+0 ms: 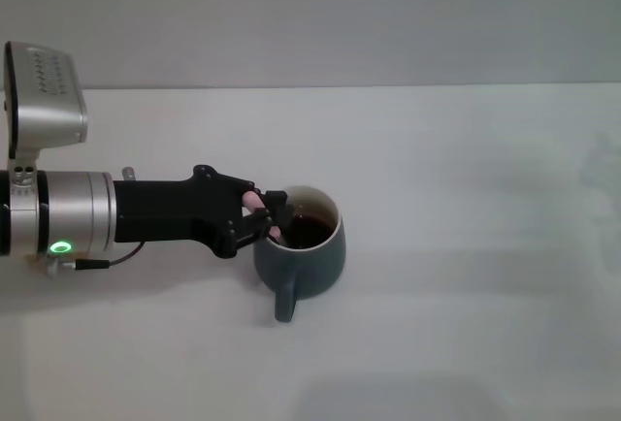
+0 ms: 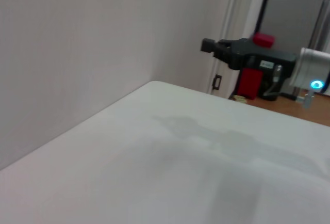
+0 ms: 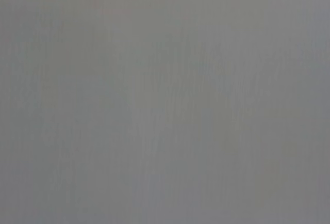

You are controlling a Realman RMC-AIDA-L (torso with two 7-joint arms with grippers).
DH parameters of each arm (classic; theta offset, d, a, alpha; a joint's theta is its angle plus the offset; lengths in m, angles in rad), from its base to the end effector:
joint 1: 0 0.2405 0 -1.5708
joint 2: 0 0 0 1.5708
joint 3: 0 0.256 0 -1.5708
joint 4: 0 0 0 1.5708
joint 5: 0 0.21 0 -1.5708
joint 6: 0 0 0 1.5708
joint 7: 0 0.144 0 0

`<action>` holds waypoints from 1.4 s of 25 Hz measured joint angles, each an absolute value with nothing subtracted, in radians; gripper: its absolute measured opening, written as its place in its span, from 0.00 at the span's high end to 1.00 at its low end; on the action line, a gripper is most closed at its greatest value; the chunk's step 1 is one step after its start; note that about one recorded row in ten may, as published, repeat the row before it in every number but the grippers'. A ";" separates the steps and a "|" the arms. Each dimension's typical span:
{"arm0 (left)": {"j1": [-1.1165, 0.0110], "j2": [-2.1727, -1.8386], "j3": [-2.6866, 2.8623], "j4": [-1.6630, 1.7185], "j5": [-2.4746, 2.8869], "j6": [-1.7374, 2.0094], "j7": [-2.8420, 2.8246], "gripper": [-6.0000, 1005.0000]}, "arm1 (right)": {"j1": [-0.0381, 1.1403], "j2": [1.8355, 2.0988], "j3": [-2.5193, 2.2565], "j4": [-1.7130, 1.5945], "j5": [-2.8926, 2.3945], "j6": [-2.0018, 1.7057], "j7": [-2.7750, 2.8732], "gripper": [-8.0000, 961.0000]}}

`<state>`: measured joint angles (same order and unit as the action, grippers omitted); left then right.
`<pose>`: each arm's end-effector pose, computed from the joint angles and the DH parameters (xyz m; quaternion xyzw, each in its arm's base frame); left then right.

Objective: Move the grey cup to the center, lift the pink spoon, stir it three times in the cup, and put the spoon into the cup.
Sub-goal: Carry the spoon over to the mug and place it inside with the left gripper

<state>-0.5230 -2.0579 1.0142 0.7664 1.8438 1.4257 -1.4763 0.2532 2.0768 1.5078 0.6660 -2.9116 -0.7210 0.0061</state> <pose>-0.2325 0.3475 -0.0108 -0.9572 -0.1741 -0.1985 0.1183 0.3147 0.3605 0.0270 -0.6782 0.2189 0.2413 0.6587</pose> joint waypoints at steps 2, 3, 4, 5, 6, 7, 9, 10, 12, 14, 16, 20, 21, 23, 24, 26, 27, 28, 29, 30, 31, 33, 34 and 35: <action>-0.524 -2.060 1.015 0.764 1.842 1.430 -1.476 0.85 | 0.253 2.077 1.508 0.666 -2.912 -0.721 0.006 0.99; -0.527 -2.062 1.015 0.760 1.837 1.433 -1.476 0.85 | 0.253 2.077 1.508 0.666 -2.911 -0.721 0.006 0.99; -0.527 -2.062 1.015 0.760 1.837 1.433 -1.476 0.85 | 0.253 2.077 1.508 0.666 -2.911 -0.721 0.006 0.99; -0.527 -2.062 1.015 0.760 1.837 1.433 -1.476 0.85 | 0.253 2.077 1.507 0.666 -2.912 -0.721 0.006 0.99; -0.532 -2.066 1.017 0.751 1.821 1.433 -1.473 0.85 | 0.252 2.077 1.507 0.666 -2.911 -0.721 0.006 0.99; -0.535 -2.067 1.023 0.743 1.808 1.430 -1.469 0.85 | 0.252 2.077 1.507 0.666 -2.912 -0.721 0.006 0.99; -0.537 -2.067 1.034 0.731 1.786 1.423 -1.462 0.85 | 0.251 2.077 1.506 0.666 -2.911 -0.721 0.006 0.99; -0.539 -2.067 1.040 0.724 1.773 1.417 -1.457 0.85 | 0.250 2.077 1.506 0.666 -2.911 -0.721 0.006 0.99; -0.551 -2.068 1.053 0.690 1.730 1.384 -1.431 0.85 | 0.249 2.077 1.506 0.666 -2.911 -0.721 0.006 0.99; -0.561 -2.069 1.054 0.661 1.712 1.366 -1.414 0.85 | 0.249 2.077 1.506 0.666 -2.912 -0.721 0.006 0.99; -0.561 -2.069 1.054 0.661 1.712 1.366 -1.414 0.85 | 0.248 2.077 1.506 0.666 -2.911 -0.721 0.006 0.99; -0.590 -2.068 1.052 0.593 1.688 1.308 -1.368 0.85 | 0.247 2.077 1.506 0.666 -2.911 -0.721 0.006 0.99; -0.590 -2.068 1.052 0.593 1.688 1.308 -1.368 0.85 | 0.247 2.077 1.506 0.666 -2.911 -0.721 0.006 0.99; -0.587 -2.068 1.049 0.584 1.678 1.266 -1.353 0.85 | 0.245 2.077 1.506 0.666 -2.911 -0.721 0.006 0.99; -0.584 -2.068 1.046 0.584 1.674 1.254 -1.349 0.85 | 0.244 2.077 1.506 0.666 -2.911 -0.721 0.006 0.99; -0.584 -2.068 1.046 0.584 1.674 1.254 -1.349 0.85 | 0.244 2.077 1.506 0.666 -2.911 -0.721 0.006 0.99; -0.584 -2.068 1.046 0.584 1.674 1.254 -1.349 0.85 | 0.244 2.077 1.506 0.667 -2.911 -0.721 0.006 0.99; -0.581 -2.066 1.045 0.584 1.670 1.245 -1.346 0.85 | 0.244 2.077 1.506 0.667 -2.911 -0.721 0.006 0.99; -0.572 -2.060 1.043 0.584 1.667 1.221 -1.339 0.85 | 0.244 2.077 1.506 0.668 -2.911 -0.721 0.006 0.99; -0.572 -2.060 1.043 0.584 1.667 1.221 -1.339 0.85 | 0.244 2.078 1.506 0.670 -2.911 -0.721 0.006 0.99; -0.569 -2.059 1.043 0.584 1.667 1.215 -1.339 0.85 | 0.243 2.078 1.506 0.672 -2.911 -0.721 0.006 0.99; -0.567 -2.059 1.043 0.584 1.669 1.212 -1.339 0.85 | 0.241 2.079 1.506 0.674 -2.910 -0.721 0.006 0.99; -0.567 -2.059 1.043 0.584 1.669 1.212 -1.339 0.85 | 0.240 2.079 1.506 0.675 -2.910 -0.721 0.006 0.99; -0.567 -2.059 1.043 0.584 1.669 1.212 -1.339 0.85 | 0.240 2.079 1.506 0.675 -2.910 -0.721 0.006 0.99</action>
